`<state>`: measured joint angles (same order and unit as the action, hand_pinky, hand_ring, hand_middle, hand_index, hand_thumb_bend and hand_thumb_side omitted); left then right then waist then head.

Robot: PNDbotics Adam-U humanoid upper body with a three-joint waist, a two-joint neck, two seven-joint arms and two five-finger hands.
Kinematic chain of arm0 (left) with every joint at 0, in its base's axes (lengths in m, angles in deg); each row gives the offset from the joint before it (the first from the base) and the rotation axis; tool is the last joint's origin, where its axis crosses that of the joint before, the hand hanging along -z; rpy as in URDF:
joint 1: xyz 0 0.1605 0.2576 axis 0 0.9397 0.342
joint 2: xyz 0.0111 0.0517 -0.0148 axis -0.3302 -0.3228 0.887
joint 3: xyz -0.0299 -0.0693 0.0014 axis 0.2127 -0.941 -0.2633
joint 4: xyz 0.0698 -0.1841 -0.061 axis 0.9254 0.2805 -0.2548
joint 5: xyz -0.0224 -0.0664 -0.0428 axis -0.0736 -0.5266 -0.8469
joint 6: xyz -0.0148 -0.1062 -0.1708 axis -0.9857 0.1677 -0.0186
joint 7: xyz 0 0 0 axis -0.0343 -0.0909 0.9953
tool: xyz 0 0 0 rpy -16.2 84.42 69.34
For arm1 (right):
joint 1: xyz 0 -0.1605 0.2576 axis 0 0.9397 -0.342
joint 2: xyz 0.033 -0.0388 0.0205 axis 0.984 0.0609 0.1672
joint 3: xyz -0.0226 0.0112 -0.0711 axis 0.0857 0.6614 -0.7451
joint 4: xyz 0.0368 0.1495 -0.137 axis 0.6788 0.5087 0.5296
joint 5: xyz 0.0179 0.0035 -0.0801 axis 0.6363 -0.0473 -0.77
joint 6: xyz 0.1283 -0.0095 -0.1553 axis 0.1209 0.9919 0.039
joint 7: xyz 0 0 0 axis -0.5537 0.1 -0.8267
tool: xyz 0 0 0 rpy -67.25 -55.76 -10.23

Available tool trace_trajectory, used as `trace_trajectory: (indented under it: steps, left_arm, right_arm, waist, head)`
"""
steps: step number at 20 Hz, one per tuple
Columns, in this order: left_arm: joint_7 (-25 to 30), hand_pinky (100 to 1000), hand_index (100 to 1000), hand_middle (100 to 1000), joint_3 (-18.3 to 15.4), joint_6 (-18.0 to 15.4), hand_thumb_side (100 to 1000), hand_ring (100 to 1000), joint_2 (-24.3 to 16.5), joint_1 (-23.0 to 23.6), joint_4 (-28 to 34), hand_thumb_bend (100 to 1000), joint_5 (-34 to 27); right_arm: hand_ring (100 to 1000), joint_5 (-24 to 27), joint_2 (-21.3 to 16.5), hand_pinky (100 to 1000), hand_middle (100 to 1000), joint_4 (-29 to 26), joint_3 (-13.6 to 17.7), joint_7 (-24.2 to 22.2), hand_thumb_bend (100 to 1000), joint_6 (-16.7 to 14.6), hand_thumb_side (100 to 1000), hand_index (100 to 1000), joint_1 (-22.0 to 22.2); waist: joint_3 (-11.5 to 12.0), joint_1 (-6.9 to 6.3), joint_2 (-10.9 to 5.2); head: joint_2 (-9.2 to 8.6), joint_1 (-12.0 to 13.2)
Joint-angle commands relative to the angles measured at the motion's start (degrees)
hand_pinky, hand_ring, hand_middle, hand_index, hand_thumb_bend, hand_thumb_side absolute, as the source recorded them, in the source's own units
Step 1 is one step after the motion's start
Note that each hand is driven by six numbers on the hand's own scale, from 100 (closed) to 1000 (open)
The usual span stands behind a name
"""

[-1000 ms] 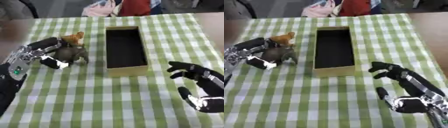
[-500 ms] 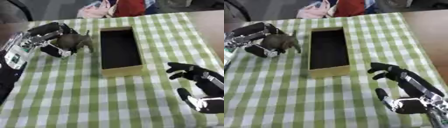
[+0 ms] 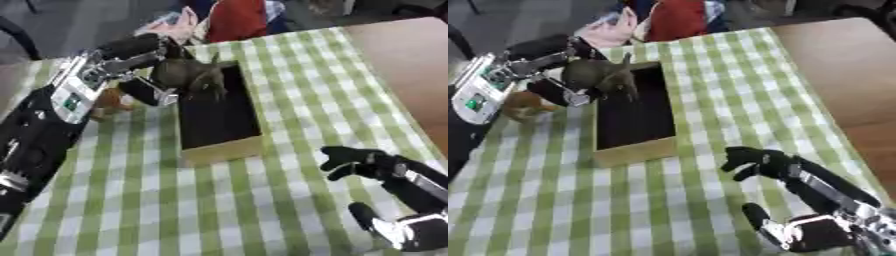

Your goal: Pick up objects on the table and place them in the box.

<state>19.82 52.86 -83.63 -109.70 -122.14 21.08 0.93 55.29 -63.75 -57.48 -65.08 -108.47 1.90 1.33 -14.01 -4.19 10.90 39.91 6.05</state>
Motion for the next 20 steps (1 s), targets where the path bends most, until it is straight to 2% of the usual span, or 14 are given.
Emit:
trace_trajectory:
  steps: [1, 14, 15, 17, 19, 20]
  left_arm:
    - [0.1, 596, 765, 420, 0.5, -0.9, 368, 401, 0.5, -1.7, 0.1, 100, 0.9]
    - [1.0, 618, 783, 475, 3.1, -4.3, 445, 473, 2.6, 1.1, -3.4, 100, 7.4]
    - [1.3, 629, 794, 499, 3.3, -4.6, 494, 496, 2.7, 1.3, -3.6, 100, 7.7]
    - [2.3, 644, 806, 537, 3.8, -5.4, 506, 532, 2.7, 1.6, -3.4, 100, 7.8]
    - [3.5, 678, 826, 609, 4.1, -6.2, 577, 603, 2.4, 1.8, -2.9, 100, 7.6]
    - [4.1, 692, 833, 632, 4.2, -6.5, 636, 621, 2.3, 1.9, -2.5, 134, 7.4]
  right_arm:
    - [1000, 0.8, -1.2, 766, 784, -0.8, -1.0, -1.5, 129, -0.2, 317, 924, -1.0]
    - [1000, -0.3, -1.2, 767, 786, 0.3, -2.8, -4.1, 126, -0.5, 355, 926, -1.0]
    - [1000, -0.5, -1.2, 768, 786, 0.4, -2.9, -4.3, 125, -0.5, 360, 926, -1.0]
    - [1000, -0.8, -1.1, 768, 787, 0.5, -3.0, -4.8, 126, -0.7, 368, 926, -0.9]
    - [1000, -0.8, -1.1, 768, 787, 0.6, -3.1, -5.0, 125, -0.9, 366, 926, -0.9]
    - [1000, -0.8, -1.0, 768, 787, 0.6, -3.1, -5.1, 125, -0.9, 365, 926, -0.9]
  waist:
    - [-0.4, 0.11, -0.89]
    - [-1.0, -0.12, -0.69]
    - [-1.0, -0.09, -0.66]
    - [-0.9, -0.01, -0.64]
    - [-0.6, 0.05, -0.71]
    - [-0.5, 0.09, -0.76]
  head:
    - [-0.82, 0.4]
    - [-1.30, 0.1]
    - [-1.30, 0.1]
    - [-1.30, 0.0]
    - [-1.28, -0.1]
    - [-1.29, -0.2]
